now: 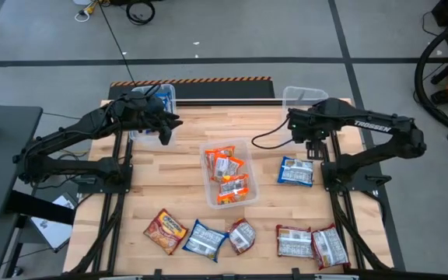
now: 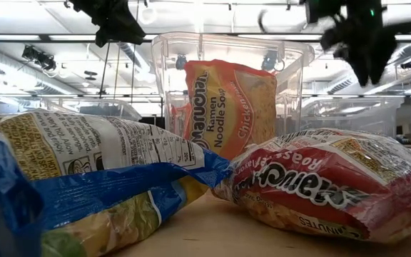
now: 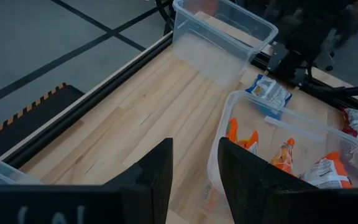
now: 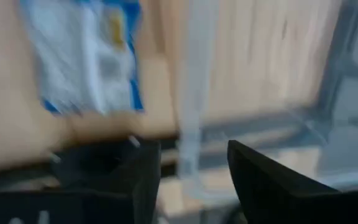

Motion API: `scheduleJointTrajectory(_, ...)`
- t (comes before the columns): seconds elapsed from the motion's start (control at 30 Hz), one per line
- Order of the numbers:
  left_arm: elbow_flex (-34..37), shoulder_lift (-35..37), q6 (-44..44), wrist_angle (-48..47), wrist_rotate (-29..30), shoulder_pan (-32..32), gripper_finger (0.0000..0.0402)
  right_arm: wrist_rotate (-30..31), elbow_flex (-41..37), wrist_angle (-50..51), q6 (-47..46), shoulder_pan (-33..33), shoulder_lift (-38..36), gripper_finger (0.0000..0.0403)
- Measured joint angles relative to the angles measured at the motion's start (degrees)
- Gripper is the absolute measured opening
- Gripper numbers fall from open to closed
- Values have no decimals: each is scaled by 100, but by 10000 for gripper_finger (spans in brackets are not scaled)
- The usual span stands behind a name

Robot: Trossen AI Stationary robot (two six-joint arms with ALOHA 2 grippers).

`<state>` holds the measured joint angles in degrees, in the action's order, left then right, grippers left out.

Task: Sort Maruchan noodles
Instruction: Put the blue noodle pack into the left transparent bin

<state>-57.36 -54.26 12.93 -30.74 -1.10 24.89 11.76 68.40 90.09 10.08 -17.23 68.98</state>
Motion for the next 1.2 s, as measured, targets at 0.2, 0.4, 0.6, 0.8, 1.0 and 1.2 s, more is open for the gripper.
scheduleJointTrajectory(0.2, 0, 0, 131, 11, 0, -1, 133, -845, 582, -599, -707, 1250, -161, 199)
scheduleJointTrajectory(0.4, 0, 0, 181, 13, -2, -3, 133, -1315, -17, -1805, -808, 2296, -84, 199)
scheduleJointTrajectory(0.6, 1, 0, 165, 13, -2, -12, 133, -1289, -1095, -2956, -517, 2406, 207, 201)
scheduleJointTrajectory(0.8, 2, 0, 160, -1, -2, -12, 133, -1120, -1722, -3308, 304, 2219, 534, 201)
scheduleJointTrajectory(1.0, 2, 0, 152, -81, -2, -14, 133, -874, -2256, -3592, 495, 1908, 773, 198)
scheduleJointTrajectory(1.2, 2, 1, 151, -87, -2, -10, 133, -1015, -2591, -3897, 792, 1831, 963, 197)
